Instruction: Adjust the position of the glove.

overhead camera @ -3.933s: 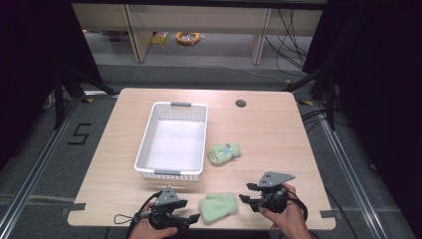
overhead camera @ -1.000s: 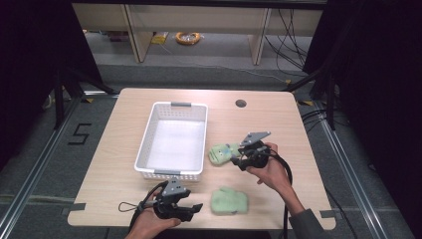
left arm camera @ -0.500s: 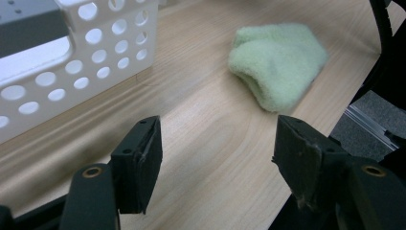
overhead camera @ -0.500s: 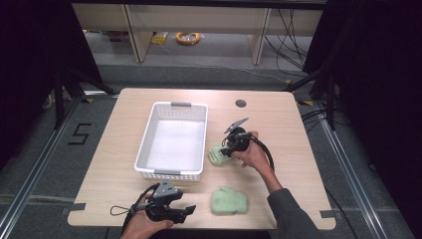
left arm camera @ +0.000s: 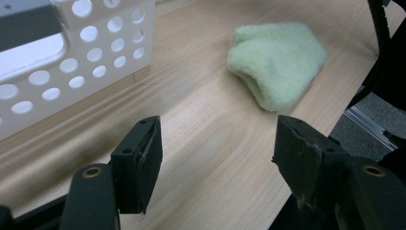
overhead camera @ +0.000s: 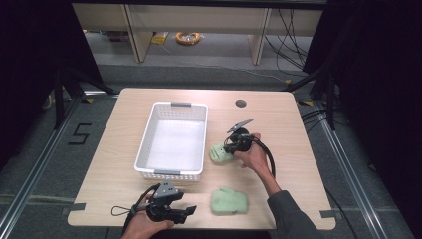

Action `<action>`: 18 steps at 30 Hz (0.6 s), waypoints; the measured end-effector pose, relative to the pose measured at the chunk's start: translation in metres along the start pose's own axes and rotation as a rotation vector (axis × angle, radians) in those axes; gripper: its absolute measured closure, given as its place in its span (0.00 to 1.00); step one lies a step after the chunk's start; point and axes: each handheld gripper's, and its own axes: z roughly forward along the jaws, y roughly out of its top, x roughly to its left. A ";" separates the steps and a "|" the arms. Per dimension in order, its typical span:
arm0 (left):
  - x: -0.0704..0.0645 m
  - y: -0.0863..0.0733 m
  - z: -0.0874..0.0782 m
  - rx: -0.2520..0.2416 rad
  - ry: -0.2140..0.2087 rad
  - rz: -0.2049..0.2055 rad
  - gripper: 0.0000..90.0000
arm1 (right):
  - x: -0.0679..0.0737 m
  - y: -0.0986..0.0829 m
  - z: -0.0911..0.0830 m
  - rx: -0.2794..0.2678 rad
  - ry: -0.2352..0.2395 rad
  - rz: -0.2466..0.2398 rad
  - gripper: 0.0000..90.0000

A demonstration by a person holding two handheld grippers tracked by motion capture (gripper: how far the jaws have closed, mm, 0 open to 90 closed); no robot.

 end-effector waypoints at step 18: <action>-0.001 0.002 -0.002 0.005 0.004 0.015 0.38 | 0.044 -0.062 -0.088 -0.138 0.139 0.048 0.94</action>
